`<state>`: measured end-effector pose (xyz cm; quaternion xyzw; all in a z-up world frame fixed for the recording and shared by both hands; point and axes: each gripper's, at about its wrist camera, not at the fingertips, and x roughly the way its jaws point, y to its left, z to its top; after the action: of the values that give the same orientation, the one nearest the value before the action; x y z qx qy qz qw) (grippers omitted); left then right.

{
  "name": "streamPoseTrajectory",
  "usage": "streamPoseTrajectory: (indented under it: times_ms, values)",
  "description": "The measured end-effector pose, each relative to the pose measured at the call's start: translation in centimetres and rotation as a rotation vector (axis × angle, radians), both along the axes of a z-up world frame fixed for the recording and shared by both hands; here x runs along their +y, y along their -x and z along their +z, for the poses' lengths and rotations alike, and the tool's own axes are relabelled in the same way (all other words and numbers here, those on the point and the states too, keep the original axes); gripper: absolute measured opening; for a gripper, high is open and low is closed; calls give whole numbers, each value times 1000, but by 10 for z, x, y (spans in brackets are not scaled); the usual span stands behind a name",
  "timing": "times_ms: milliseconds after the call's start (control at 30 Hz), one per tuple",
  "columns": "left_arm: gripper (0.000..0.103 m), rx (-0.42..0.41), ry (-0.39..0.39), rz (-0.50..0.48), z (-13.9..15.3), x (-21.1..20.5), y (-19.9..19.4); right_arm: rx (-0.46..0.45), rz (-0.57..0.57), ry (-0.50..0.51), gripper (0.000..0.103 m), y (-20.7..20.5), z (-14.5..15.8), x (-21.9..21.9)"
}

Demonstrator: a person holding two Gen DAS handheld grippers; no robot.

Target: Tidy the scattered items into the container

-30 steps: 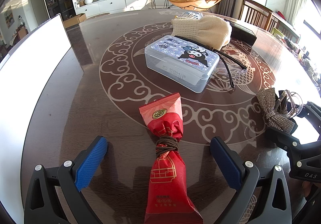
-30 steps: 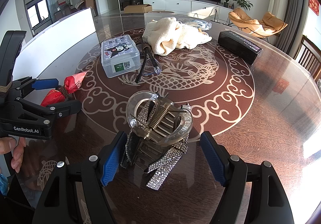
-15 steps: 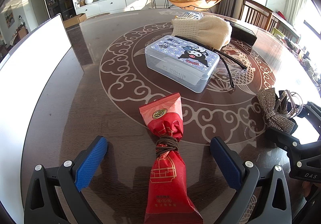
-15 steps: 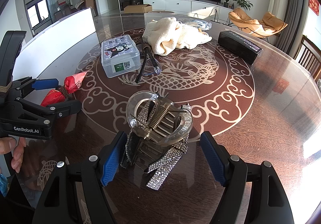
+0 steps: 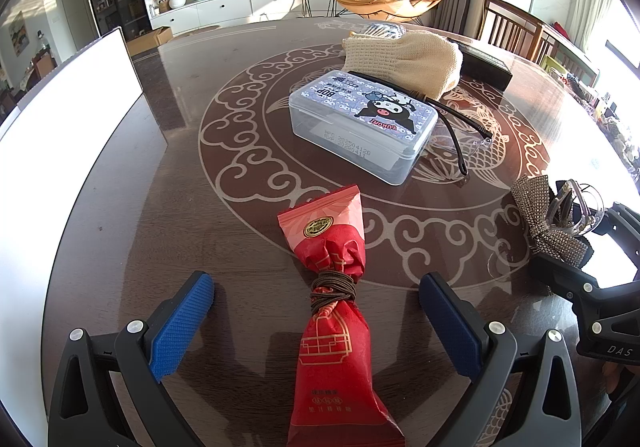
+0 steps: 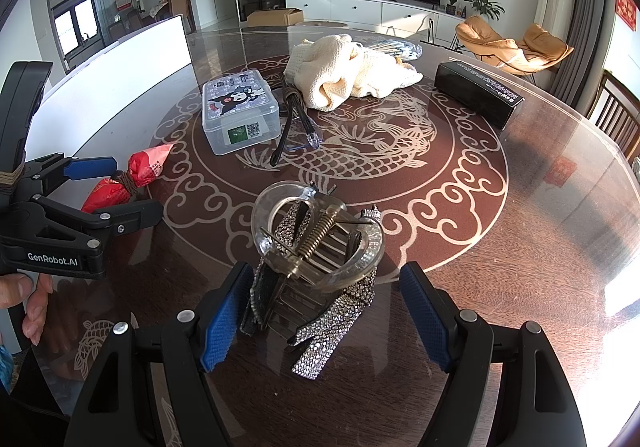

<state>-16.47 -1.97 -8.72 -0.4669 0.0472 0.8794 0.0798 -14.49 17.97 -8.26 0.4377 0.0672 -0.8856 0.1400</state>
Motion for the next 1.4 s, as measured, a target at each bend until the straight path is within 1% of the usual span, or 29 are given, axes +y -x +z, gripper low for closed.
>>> streamPoseTrajectory:
  times_ms: [667, 733, 1067, 1100, 1200, 1400]
  values:
    - [103, 0, 0, 0, 0, 0, 0, 0, 0, 1, 76, 0, 0, 0]
    - [103, 0, -1, 1, 0, 0, 0, -3, 5, 6, 79, 0, 0, 0]
    - [103, -7, 5, 3, 1, 2, 1, -4, 11, 1, 80, -1, -1, -4]
    - [103, -12, 4, 7, 2, 2, 2, -7, 14, 1, 83, 1, -2, -4]
    - [103, -21, 6, 21, 2, 4, 9, -12, -11, -5, 87, 8, -3, -6]
    - [103, -3, 4, 34, 2, 5, 9, -10, -54, -6, 87, 9, -3, -2]
